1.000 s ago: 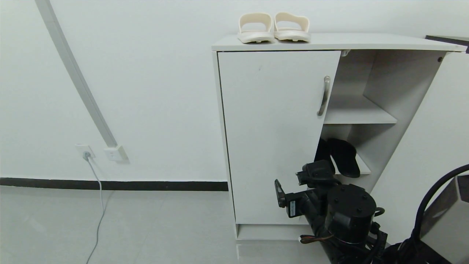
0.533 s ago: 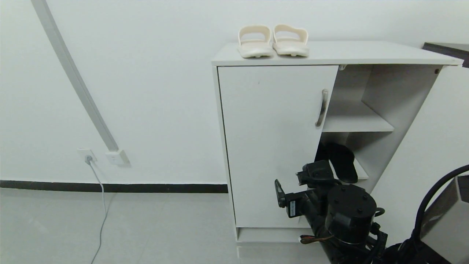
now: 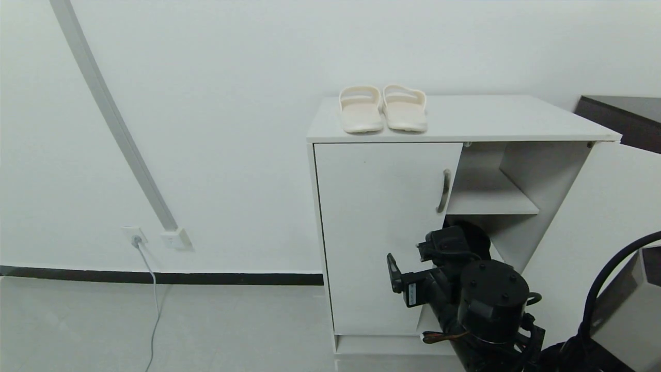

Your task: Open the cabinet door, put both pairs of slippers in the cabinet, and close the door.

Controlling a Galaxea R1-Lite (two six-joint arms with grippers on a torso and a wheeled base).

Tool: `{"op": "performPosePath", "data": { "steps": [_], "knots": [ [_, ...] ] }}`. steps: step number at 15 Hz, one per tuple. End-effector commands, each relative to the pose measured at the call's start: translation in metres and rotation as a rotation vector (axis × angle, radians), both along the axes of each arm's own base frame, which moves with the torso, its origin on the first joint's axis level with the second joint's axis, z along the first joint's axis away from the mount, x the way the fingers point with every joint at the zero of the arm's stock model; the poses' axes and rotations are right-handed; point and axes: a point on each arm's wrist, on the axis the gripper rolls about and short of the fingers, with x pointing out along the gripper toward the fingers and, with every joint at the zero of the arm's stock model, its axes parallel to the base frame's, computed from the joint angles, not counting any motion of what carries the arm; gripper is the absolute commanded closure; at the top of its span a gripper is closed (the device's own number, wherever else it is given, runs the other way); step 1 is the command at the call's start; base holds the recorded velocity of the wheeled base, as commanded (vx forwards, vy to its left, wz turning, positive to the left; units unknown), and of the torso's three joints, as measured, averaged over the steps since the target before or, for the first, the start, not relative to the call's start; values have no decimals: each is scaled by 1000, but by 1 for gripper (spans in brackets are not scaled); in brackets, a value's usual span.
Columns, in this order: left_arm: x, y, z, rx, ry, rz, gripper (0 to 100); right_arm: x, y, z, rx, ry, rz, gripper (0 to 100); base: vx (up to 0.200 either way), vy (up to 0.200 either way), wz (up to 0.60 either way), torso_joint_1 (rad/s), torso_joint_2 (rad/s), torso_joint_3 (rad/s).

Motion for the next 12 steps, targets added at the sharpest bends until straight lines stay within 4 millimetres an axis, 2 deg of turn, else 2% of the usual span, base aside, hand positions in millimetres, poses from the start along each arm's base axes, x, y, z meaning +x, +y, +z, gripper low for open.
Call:
{"op": "performPosePath", "data": {
  "steps": [1, 12],
  "knots": [
    [0, 0, 0, -1, 1, 1, 100, 0, 0, 0, 0, 0, 1, 0, 0, 0, 0, 144, -471, -334],
    [0, 0, 0, -1, 1, 1, 100, 0, 0, 0, 0, 0, 1, 0, 0, 0, 0, 184, -501, -317]
  ]
}}
